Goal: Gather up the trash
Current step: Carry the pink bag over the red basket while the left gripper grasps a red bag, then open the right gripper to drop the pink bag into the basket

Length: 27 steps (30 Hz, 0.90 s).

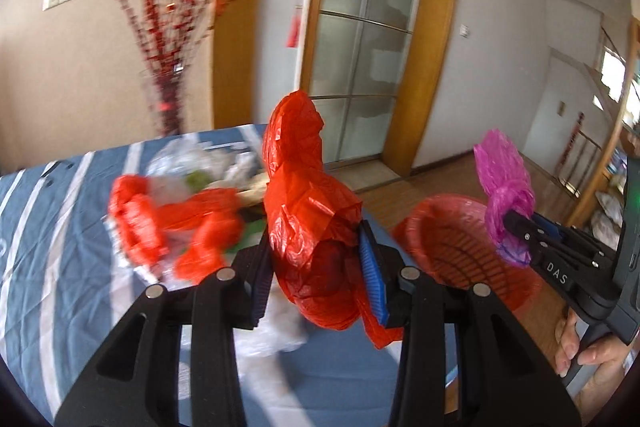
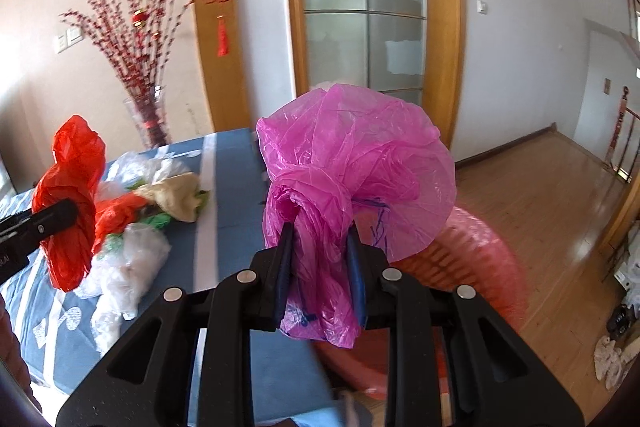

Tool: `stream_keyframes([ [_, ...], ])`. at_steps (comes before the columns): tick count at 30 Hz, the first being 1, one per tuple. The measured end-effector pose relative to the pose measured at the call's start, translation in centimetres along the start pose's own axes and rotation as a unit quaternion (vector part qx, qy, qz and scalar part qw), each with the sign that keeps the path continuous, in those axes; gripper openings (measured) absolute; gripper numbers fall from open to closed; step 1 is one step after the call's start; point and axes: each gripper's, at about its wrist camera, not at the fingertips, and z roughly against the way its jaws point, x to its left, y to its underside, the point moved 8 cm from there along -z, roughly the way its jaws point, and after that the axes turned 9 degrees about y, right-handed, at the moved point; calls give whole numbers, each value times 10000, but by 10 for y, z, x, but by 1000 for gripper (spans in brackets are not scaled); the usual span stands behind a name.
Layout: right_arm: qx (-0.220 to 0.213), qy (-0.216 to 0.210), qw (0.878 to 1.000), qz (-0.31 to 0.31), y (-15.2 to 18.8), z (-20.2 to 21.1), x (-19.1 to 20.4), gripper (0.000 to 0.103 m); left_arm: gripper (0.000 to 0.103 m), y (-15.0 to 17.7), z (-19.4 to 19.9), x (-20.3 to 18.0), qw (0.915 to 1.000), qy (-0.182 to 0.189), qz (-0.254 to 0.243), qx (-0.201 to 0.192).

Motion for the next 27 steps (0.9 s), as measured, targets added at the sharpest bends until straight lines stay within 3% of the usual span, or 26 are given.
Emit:
stream_keyframes([
  [12,18,331,9989,-333,-3,-2,-60,26,39,-3,-60,-76,9957,801,-308,357],
  [27,213,473,9963,-685,0,-23,-102,27,40,6,-116,-133,9862,1360,-589,736],
])
